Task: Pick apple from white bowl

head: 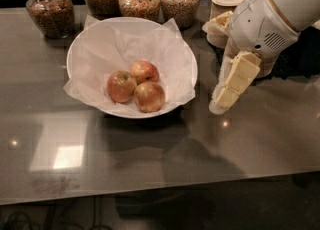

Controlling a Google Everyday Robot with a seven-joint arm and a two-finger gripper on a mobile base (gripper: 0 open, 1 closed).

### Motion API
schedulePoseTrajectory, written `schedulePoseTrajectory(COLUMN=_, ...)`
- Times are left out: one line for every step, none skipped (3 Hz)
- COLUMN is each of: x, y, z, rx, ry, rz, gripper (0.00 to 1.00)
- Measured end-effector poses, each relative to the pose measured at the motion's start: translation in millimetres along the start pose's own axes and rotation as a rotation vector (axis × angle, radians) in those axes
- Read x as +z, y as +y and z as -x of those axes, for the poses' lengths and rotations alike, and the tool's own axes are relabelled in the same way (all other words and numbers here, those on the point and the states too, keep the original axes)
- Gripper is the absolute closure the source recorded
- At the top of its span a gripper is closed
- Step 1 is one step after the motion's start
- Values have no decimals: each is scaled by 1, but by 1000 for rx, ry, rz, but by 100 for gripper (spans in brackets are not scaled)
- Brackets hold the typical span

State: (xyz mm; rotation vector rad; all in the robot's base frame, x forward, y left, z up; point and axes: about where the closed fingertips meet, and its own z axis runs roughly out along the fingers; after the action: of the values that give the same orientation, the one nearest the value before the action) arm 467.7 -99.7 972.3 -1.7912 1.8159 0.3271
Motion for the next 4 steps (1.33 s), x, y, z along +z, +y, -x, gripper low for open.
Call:
schedulePoseTrajectory(x=6, y=-3, z=0, rx=18, ry=-21, rz=-14, gripper=0)
schedulePoseTrajectory(x=23, y=-9, z=6, rx=36, ry=-62, rz=-8, gripper=0)
schedulePoseTrajectory(x=40, y=-17, z=15, rx=37, ry=-108, rz=9, gripper=0)
schedulePoseTrajectory(x=53, y=-19, z=23, rx=42, ry=-153, rz=39, gripper=0)
